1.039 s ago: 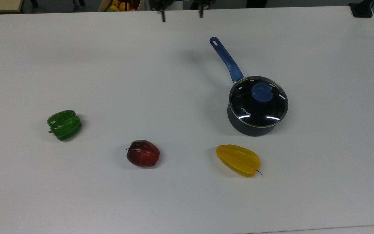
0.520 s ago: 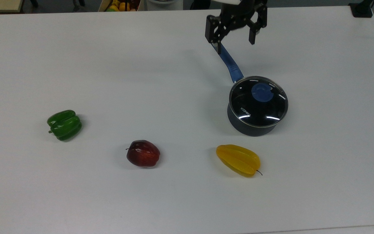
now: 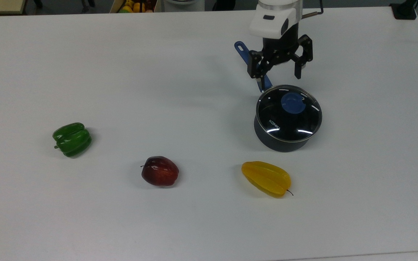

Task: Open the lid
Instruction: 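Lower the open gripper over the blue knob of the glass lid, then close the gripper on the blue lid knob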

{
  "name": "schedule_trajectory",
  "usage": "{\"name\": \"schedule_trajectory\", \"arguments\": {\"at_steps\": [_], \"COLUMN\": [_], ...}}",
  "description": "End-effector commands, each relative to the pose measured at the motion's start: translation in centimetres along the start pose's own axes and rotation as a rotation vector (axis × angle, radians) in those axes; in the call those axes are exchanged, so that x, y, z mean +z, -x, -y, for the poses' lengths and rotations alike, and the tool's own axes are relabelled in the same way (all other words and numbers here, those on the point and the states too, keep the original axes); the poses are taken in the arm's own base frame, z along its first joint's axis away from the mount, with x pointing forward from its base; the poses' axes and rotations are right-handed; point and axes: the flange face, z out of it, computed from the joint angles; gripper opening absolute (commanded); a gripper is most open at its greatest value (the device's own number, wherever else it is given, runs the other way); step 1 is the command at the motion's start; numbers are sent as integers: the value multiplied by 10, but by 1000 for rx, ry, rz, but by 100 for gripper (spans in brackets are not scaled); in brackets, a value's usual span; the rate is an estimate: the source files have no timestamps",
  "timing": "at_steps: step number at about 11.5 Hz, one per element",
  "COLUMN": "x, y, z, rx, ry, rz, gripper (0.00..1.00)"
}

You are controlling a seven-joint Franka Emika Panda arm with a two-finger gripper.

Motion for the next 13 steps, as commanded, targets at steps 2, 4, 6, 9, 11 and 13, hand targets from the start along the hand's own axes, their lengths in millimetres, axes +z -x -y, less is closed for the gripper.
{"name": "schedule_trajectory", "arguments": {"at_steps": [2,4,6,9,11,13], "x": [24,31,38,40,43,43], "y": [-19,-20,-19,-20,-21,-21], "z": [20,22,24,35,35,34], "rx": [25,18,12,6,5,3], "ry": [1,28,59,68,69,73], "rz": [-52,-89,-95,-104,-103,-102], "gripper": [100,100,100,95,84,74]}}
